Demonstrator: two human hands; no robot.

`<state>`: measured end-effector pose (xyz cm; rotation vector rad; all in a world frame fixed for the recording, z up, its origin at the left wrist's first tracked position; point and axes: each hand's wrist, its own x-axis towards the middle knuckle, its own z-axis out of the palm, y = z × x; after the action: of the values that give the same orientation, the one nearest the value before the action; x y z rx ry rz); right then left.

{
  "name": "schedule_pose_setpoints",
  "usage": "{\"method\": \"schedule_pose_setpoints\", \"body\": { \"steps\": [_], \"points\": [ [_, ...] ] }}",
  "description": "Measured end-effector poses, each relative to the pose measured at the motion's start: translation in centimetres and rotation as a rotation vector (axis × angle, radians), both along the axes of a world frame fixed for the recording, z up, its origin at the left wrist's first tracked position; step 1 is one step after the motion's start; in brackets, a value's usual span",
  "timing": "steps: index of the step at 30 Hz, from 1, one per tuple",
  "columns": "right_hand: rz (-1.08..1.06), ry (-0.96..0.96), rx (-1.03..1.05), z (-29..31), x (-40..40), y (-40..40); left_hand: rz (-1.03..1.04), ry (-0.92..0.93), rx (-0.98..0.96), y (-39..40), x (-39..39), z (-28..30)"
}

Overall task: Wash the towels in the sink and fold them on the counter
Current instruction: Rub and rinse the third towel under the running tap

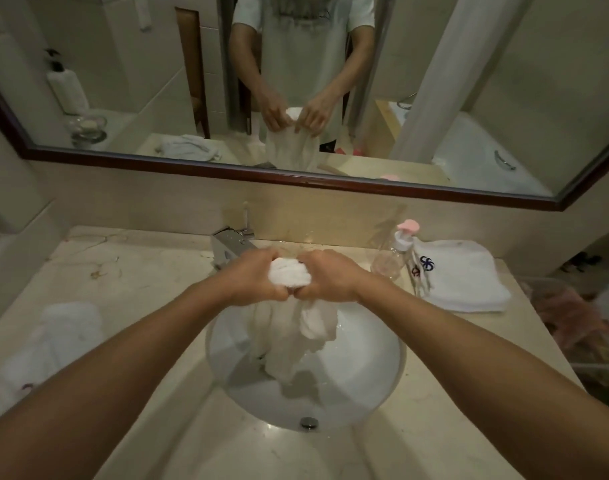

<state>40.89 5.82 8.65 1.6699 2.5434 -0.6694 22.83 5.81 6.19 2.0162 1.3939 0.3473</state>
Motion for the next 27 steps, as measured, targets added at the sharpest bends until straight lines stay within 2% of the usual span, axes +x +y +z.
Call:
{"method": "schedule_pose_setpoints", "body": {
  "steps": [2, 4, 6, 8, 11, 14, 16, 18, 20, 21, 22, 24, 27],
  "points": [
    [0.008, 0.065, 0.001, 0.7, 0.1, -0.1, 0.058, -0.097, 0.036, -1.6, 0.3, -2.0],
    [0.002, 0.174, -0.016, 1.4, -0.2, -0.4, 0.234, -0.315, 0.004, -3.3, 1.2, -4.8],
    [-0.018, 0.283, -0.013, 2.1, -0.3, -0.5, 0.437, -0.516, -0.115, -4.2, 2.2, -7.3],
    [0.012, 0.284, -0.020, 2.3, 0.5, -0.4, 0.506, -0.567, -0.185, -4.6, 3.2, -9.3],
    [0.083, 0.169, -0.039, 1.8, 3.7, 0.2, 0.390, -0.415, -0.179, -4.2, 3.5, -8.9],
    [0.043, 0.195, -0.073, 0.2, 7.7, 0.5, 0.262, -0.258, -0.153, -2.9, 2.2, -7.2],
    [-0.002, 0.220, -0.057, -1.7, 9.4, 0.6, 0.066, -0.032, -0.128, -2.3, 1.4, -6.0],
    [-0.038, 0.226, -0.057, -3.3, 10.2, 0.6, -0.034, 0.271, -0.076, -2.1, 1.3, -5.0],
    [-0.022, 0.135, -0.074, -4.2, 10.0, 0.2, -0.002, 0.575, 0.095, -2.1, 1.9, -4.1],
    [-0.015, 0.071, -0.095, -4.6, 9.9, -0.1, 0.020, 0.623, 0.166, -2.0, 2.2, -3.7],
    [-0.027, 0.024, -0.120, -5.1, 9.7, -0.5, 0.047, 0.589, 0.203, -1.9, 2.2, -3.4],
    [-0.056, 0.021, -0.161, -6.7, 9.3, -1.3, 0.065, 0.397, 0.177, -1.6, 1.7, -3.3],
    [-0.077, 0.264, -0.224, -8.5, 7.7, -2.1, 0.033, 0.072, 0.033, -1.3, 1.7, -2.3]
  ]
}}
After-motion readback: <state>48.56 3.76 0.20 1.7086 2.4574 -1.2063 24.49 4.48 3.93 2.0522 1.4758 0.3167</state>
